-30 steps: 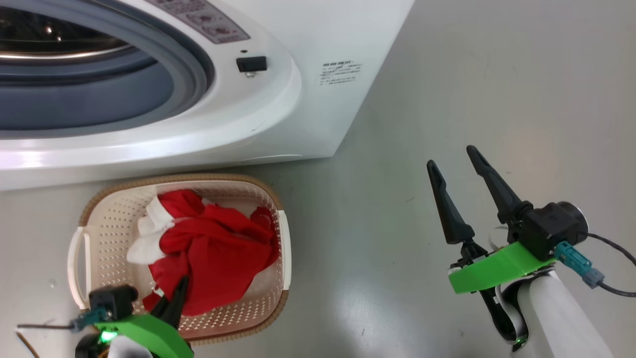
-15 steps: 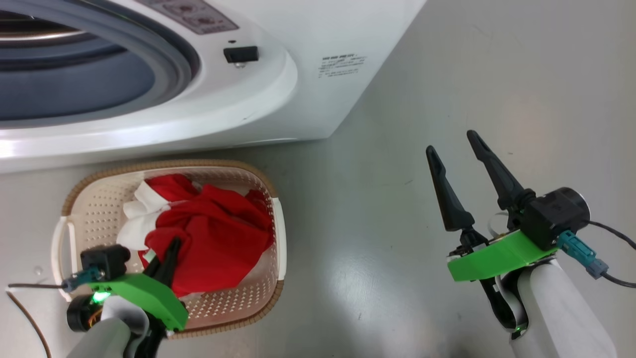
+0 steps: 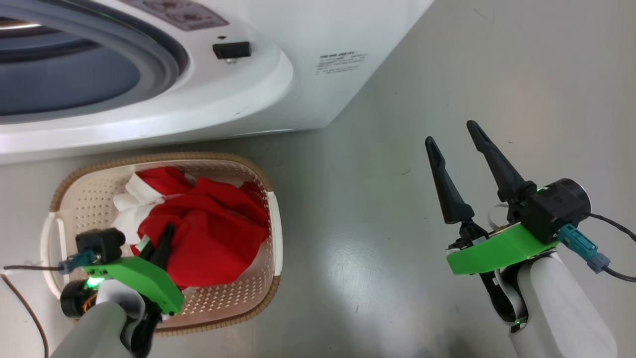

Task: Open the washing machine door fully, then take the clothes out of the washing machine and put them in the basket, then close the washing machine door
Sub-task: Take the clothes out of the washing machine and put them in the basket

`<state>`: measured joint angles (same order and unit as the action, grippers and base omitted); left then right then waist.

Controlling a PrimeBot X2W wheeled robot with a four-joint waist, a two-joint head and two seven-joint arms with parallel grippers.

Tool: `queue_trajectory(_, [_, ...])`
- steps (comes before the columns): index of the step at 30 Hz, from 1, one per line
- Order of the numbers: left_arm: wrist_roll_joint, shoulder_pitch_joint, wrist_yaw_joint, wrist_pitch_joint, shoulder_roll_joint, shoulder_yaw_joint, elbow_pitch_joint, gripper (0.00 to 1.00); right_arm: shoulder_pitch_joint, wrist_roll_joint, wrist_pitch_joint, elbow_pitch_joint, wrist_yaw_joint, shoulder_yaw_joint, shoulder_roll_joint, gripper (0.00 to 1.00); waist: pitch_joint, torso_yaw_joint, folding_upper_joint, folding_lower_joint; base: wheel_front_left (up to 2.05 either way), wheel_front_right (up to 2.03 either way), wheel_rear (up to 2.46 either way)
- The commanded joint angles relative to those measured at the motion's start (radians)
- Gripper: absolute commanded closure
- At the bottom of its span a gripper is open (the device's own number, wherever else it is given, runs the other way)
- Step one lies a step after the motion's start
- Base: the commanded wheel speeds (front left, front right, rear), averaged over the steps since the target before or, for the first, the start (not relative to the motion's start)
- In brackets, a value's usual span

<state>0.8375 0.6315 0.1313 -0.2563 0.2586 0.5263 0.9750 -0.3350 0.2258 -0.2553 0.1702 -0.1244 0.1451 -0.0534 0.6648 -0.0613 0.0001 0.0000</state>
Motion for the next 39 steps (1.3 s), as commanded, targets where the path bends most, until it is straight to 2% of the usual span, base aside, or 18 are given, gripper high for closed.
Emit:
queue_trajectory(1, [0.009,0.0,-0.001,-0.006,0.026,-0.016,0.0,0.53,0.008,-0.007,-0.006,-0.02,-0.006,0.023,0.003,0.0,-0.004,0.001,-0.0001,0.0,0.0,0.0,0.0])
queue_trajectory(2, [0.009,0.0,-0.001,-0.006,0.026,-0.016,0.0,0.53,0.008,-0.007,-0.006,-0.02,-0.006,0.023,0.003,0.0,-0.004,0.001,-0.0001,0.0,0.0,0.0,0.0])
queue_trajectory(3, [0.012,0.001,-0.001,-0.006,0.026,-0.014,0.002,0.34,0.008,-0.006,-0.006,-0.019,-0.006,0.023,0.003,0.0,-0.005,0.002,-0.0001,0.0,0.0,0.0,0.0])
queue_trajectory(4, [0.017,0.001,-0.001,-0.006,0.026,-0.012,0.003,0.07,0.008,-0.006,-0.006,-0.018,-0.006,0.022,0.003,0.0,-0.01,0.004,-0.0001,0.0,0.0,0.0,0.0])
queue_trajectory(5, [0.018,0.0,-0.001,-0.006,0.026,-0.011,0.003,0.0,0.008,-0.006,-0.006,-0.017,-0.006,0.022,0.003,0.0,-0.012,0.005,-0.0001,0.0,0.0,0.0,0.0])
queue_trajectory(20, [0.011,-0.043,-0.001,-0.006,0.028,-0.046,-0.042,0.0,0.03,-0.007,-0.006,0.0,-0.006,0.014,0.003,0.0,-0.089,0.017,-0.0001,0.0,0.0,0.0,0.0])
queue_trajectory(32, [-0.092,-0.139,-0.001,-0.006,0.022,-0.174,-0.133,0.0,0.093,-0.006,-0.006,0.022,-0.006,0.006,0.003,0.0,-0.228,0.029,-0.0001,0.0,0.0,0.0,0.0])
queue_trajectory(39, [-0.203,-0.207,-0.001,-0.006,0.011,-0.282,-0.211,0.0,0.136,-0.004,-0.006,0.036,-0.006,0.001,0.003,0.0,-0.315,0.037,-0.0001,0.0,0.0,0.0,0.0])
